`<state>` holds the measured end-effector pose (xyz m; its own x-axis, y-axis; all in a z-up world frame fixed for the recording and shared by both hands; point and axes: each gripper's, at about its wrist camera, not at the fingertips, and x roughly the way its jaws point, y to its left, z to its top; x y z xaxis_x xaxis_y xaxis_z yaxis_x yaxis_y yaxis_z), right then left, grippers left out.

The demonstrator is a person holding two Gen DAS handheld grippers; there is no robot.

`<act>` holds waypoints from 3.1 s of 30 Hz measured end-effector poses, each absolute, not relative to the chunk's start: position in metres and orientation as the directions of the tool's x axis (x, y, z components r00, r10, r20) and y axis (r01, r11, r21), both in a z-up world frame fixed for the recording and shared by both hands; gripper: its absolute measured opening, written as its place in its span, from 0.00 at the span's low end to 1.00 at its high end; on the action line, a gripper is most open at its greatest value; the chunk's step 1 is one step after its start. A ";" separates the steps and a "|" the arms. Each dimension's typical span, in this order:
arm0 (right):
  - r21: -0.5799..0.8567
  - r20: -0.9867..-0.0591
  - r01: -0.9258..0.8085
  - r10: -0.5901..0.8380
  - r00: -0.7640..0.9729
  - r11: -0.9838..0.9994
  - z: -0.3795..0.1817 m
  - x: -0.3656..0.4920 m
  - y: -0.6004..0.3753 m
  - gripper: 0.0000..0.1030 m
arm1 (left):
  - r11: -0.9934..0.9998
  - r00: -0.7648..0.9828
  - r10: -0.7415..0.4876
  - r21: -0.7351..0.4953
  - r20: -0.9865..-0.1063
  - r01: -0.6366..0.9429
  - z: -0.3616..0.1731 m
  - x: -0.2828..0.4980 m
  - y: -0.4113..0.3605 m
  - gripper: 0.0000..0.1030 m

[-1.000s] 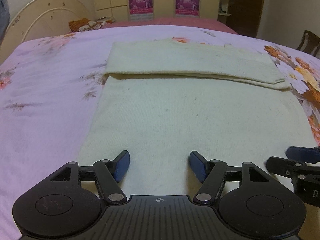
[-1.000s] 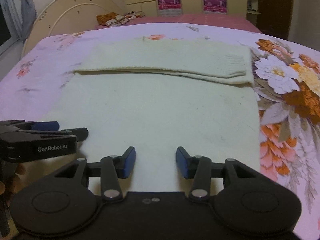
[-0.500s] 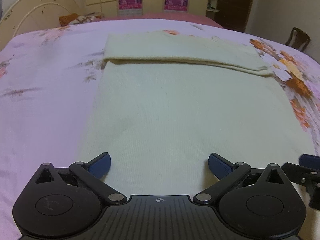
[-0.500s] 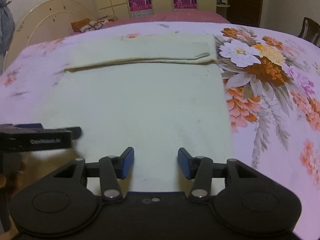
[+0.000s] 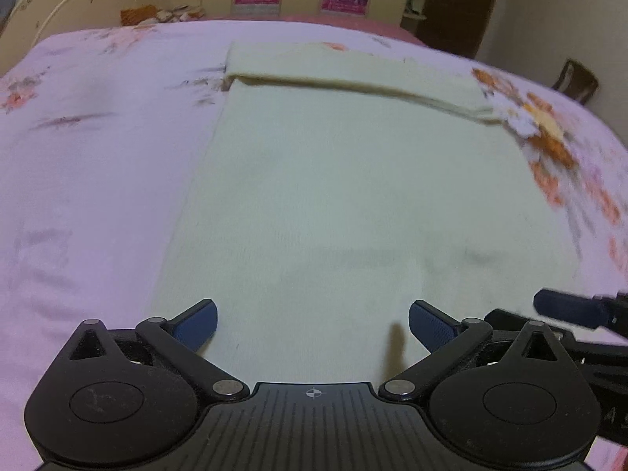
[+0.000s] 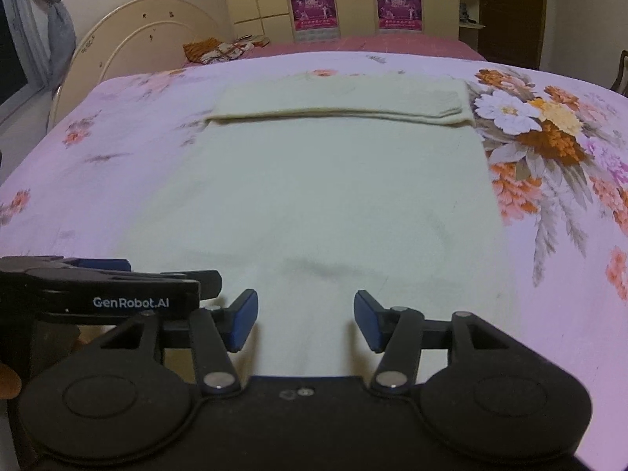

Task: Fold small clothes
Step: 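Move both tools toward the sweater hem, then close the left gripper on the ribbed hem while the right gripper grasps it too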

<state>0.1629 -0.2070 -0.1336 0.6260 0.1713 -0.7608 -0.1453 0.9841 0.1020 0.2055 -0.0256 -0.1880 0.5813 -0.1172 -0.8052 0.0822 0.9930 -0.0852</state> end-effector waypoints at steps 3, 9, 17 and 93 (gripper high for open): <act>0.084 -0.777 -0.144 0.155 0.611 0.986 -0.141 0.156 -0.204 0.50 | 0.991 0.593 -0.094 -0.017 -0.799 0.134 -0.194 0.194 -0.031 0.99; 0.022 -0.801 -0.086 0.069 0.594 0.996 -0.159 0.141 -0.219 0.49 | 0.989 0.622 -0.098 -0.006 -0.777 0.148 -0.199 0.182 -0.017 0.99; -0.017 -0.797 0.003 -0.015 0.603 1.000 -0.157 0.123 -0.251 0.50 | 0.990 0.598 -0.109 -0.031 -0.794 0.140 -0.193 0.170 0.003 0.99; 0.320 -0.789 0.125 0.191 0.585 0.939 -0.130 0.122 -0.295 0.07 | 0.910 0.611 -0.393 -0.384 -0.687 0.153 -0.169 0.182 0.048 0.07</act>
